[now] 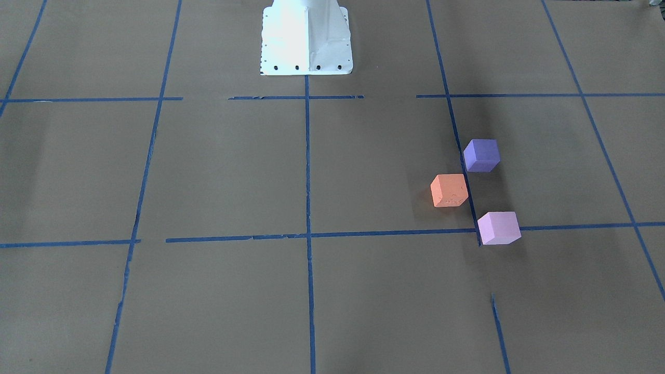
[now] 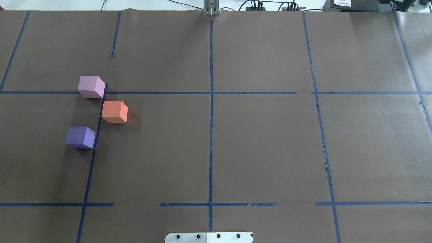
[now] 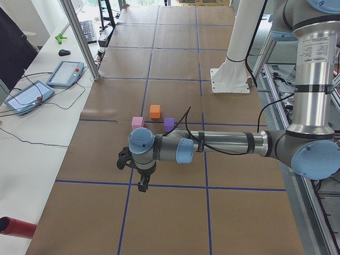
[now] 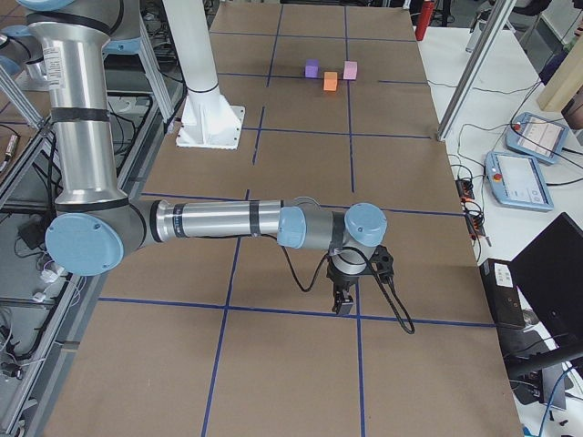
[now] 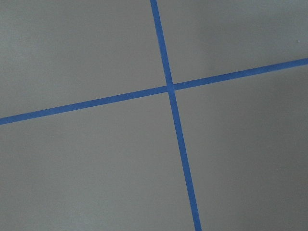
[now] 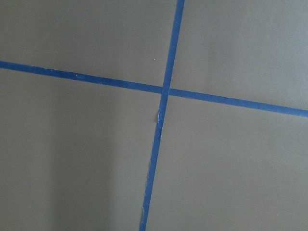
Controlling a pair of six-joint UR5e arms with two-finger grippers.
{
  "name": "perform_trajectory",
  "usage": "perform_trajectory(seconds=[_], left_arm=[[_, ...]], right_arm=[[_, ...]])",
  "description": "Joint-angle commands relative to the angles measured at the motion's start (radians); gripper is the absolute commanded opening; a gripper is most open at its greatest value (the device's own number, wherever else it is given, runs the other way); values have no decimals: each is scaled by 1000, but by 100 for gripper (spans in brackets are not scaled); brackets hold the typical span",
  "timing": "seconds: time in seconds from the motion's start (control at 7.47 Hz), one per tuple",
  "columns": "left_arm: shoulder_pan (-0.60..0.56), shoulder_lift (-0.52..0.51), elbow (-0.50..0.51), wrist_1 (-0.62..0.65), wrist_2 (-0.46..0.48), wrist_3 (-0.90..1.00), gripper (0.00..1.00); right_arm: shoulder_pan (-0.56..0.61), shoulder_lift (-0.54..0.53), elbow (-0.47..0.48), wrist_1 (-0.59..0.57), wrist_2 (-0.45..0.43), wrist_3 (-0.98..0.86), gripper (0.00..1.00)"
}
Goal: Arrange blocks in a line
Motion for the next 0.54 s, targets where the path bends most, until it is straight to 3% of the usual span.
perform_trajectory(seconds=[0.0, 0.4], left_arm=[[0, 0, 1, 0, 0, 5, 100], [0, 0, -14, 2, -2, 2, 100]], right_arm=[[0, 2, 0, 0, 0, 0, 100], [0, 0, 0, 0, 0, 0, 100]])
